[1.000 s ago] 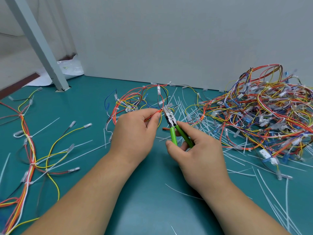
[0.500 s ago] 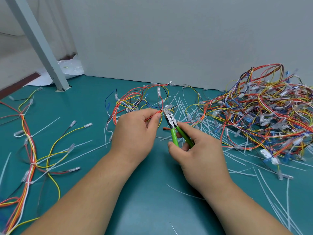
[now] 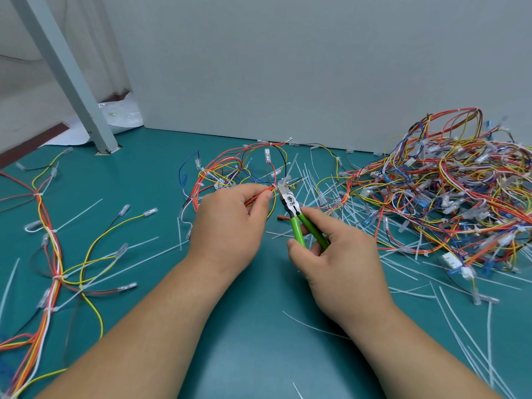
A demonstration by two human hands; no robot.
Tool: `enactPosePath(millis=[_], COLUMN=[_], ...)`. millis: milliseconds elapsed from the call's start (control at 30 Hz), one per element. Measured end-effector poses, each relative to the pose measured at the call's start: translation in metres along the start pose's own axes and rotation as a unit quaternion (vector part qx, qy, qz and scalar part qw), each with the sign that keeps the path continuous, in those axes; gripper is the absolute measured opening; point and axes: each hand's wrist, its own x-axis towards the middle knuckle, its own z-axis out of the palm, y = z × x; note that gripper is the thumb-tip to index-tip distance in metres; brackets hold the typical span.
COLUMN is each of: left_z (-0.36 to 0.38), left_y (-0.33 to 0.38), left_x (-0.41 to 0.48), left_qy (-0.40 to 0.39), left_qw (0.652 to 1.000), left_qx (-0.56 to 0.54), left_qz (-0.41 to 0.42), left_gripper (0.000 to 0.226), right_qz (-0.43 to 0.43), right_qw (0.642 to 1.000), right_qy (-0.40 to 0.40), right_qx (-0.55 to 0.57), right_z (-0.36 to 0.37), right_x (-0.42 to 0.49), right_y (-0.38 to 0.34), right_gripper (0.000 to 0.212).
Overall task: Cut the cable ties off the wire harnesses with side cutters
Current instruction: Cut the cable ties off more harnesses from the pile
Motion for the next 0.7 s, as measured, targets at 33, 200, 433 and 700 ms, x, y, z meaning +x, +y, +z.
enactPosePath(millis=[33,200,433,700], left_z=[-0.0001,0.0007,0.0006,0.0006], left_y=[0.0001,-0.0012,-0.0003,0.0029], left_x=[0.0001,0.0012,0.0022,-0.0002], left_qy=[0.0,0.011,0.023,0.01], left_qw=[1.0,1.0,0.999,0.999], left_qx=[-0.004,-0.01,-0.016,-0.035], left_qz=[-0.002,-0.015,-0.017,-0.004], left_gripper=[0.024,0.018,0.017,0.02], right_qz=[-0.002,-0.01,-0.012,-0.003], right_qw=[1.0,0.999,0.998,0.999], right_qy=[-0.002,0.019,0.05,0.028], right_qx=[0.003,0.046,0.048,0.027], right_z=[0.0003,0.0003,0.0017,0.004], right_x=[-0.0001,-0.0001,-0.0006,-0.0018], right_y=[-0.0002,-0.0025,-0.0029,-0.0012], right_gripper=[0.029,0.025,0.027,0.044])
